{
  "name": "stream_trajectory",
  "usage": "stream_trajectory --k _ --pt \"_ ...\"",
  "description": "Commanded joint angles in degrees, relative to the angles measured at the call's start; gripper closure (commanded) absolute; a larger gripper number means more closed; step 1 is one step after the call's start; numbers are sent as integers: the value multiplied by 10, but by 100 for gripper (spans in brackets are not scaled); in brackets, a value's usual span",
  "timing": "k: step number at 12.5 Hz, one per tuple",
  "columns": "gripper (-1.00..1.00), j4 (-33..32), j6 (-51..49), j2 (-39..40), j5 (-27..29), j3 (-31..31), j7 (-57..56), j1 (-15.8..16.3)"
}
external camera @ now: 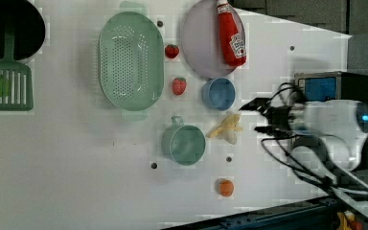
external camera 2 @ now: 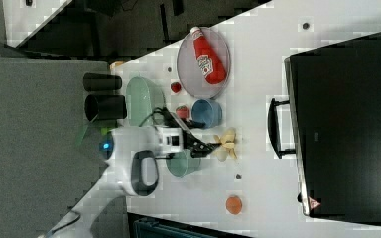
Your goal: Pick banana from table and place on oven.
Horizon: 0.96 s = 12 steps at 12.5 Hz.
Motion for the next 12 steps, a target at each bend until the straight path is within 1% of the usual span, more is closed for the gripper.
stream_trajectory --k 1,2,3,7,9,12 --pt "-100 -21 30 35 -1 13 21 11" --pt "-100 -22 41 48 -1 16 21 11" --pt "-92 -22 54 57 -1 19 21 11" --pt "5 -23 76 65 -1 21 21 11" --pt "48 -23 79 64 -1 21 21 11" --pt "51 -15 80 46 -1 22 21 11"
